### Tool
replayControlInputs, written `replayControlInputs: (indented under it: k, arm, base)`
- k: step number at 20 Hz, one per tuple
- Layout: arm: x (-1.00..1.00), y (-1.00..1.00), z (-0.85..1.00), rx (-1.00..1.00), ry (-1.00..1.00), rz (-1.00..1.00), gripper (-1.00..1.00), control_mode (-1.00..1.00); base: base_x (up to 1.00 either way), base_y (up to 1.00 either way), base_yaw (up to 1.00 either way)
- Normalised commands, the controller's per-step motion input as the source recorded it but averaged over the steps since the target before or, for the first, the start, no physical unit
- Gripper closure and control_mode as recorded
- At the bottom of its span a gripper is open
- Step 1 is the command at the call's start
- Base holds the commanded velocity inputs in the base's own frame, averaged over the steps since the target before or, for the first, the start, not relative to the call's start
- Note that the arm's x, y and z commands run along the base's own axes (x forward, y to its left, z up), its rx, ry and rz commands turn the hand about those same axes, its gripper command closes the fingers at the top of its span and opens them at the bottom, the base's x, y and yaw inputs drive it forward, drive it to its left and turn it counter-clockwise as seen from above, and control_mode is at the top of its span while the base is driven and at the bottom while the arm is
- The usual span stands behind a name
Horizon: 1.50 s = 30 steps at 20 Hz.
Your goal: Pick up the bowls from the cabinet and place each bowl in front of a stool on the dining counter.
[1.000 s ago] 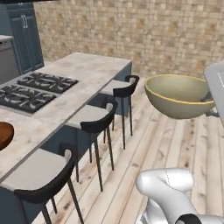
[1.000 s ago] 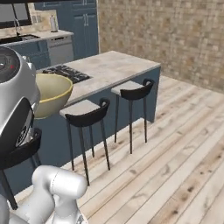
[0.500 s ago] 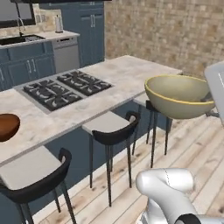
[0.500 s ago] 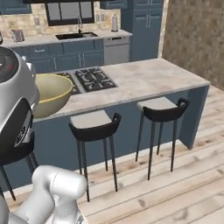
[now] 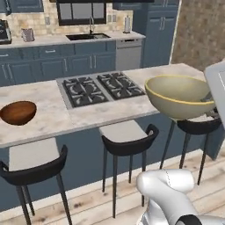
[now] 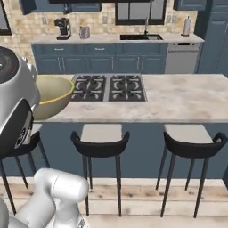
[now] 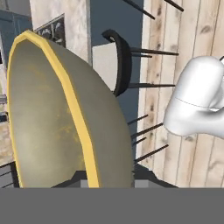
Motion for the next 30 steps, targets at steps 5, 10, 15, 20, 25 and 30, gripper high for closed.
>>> replayControlInputs:
  k: [5,10,15,20,25,30]
  arm:
    - [0.0,0.0,0.0,0.0,0.0,0.0,1.0,1.0]
    - [0.0,0.0,0.0,0.0,0.0,0.0,1.0,1.0]
    - [0.0,0.0,0.0,0.0,0.0,0.0,1.0,1.0]
    - [0.0,0.0,0.0,0.0,0.0,0.0,1.0,1.0]
    - [0.0,0.0,0.0,0.0,0.0,0.0,1.0,1.0]
    - [0.0,0.0,0.0,0.0,0.0,0.0,1.0,1.0]
  base:
    - [0.36,-0.8,0.62]
    - [0.24,-0.98,0.37]
    - [0.0,-1.0,0.03]
    - [0.0,-1.0,-0.06]
    - [0.11,-1.0,-0.14]
    - [0.3,-0.78,-0.12]
